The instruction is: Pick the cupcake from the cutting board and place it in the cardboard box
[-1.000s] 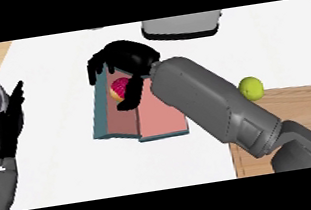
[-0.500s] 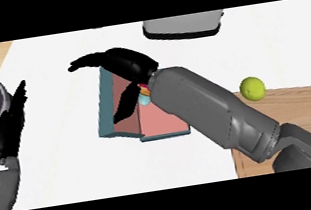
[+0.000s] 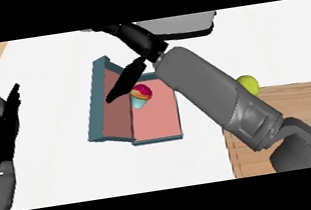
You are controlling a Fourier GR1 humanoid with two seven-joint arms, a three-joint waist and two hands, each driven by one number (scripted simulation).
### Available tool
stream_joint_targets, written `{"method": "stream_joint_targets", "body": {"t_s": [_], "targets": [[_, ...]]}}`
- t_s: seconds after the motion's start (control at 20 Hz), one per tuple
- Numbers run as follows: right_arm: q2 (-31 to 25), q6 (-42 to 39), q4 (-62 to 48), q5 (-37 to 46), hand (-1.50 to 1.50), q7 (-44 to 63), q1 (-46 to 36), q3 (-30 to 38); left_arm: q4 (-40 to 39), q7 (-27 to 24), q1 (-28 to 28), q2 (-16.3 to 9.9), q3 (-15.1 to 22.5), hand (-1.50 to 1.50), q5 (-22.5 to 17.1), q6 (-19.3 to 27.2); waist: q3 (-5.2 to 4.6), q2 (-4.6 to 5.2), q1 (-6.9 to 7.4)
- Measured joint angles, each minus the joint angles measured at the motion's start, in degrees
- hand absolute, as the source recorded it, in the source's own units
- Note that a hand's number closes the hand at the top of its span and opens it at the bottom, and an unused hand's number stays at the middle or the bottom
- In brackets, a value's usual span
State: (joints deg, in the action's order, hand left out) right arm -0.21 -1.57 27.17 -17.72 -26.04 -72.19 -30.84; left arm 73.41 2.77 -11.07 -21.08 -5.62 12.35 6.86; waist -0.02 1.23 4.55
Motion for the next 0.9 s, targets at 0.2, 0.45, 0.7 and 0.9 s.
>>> {"method": "stream_joint_targets", "body": {"t_s": [0.2,0.45,0.7,0.9], "targets": [[-3.12,-5.88,-5.8,-2.24,-1.5,-2.95,-2.59,4.46,0.5,0.09,0.57,-0.01,-0.22,0.0,0.07,0.04,0.01,0.09,-0.47],[-8.81,-11.61,-12.52,-2.59,-1.5,-5.99,-4.01,7.22,1.61,-0.32,1.54,-0.02,-0.31,0.0,-0.09,-0.32,0.02,0.42,-0.22],[-14.18,-16.17,-16.98,-1.56,-1.5,-10.61,-3.7,7.96,1.77,0.09,0.84,-0.24,-0.56,0.0,-0.23,-0.72,0.06,0.88,0.22],[-19.07,-21.12,-19.23,-0.12,-1.5,-13.42,-3.59,7.45,2.01,-0.07,1.02,0.61,0.03,0.0,0.21,-0.3,0.11,1.16,0.58]]}}
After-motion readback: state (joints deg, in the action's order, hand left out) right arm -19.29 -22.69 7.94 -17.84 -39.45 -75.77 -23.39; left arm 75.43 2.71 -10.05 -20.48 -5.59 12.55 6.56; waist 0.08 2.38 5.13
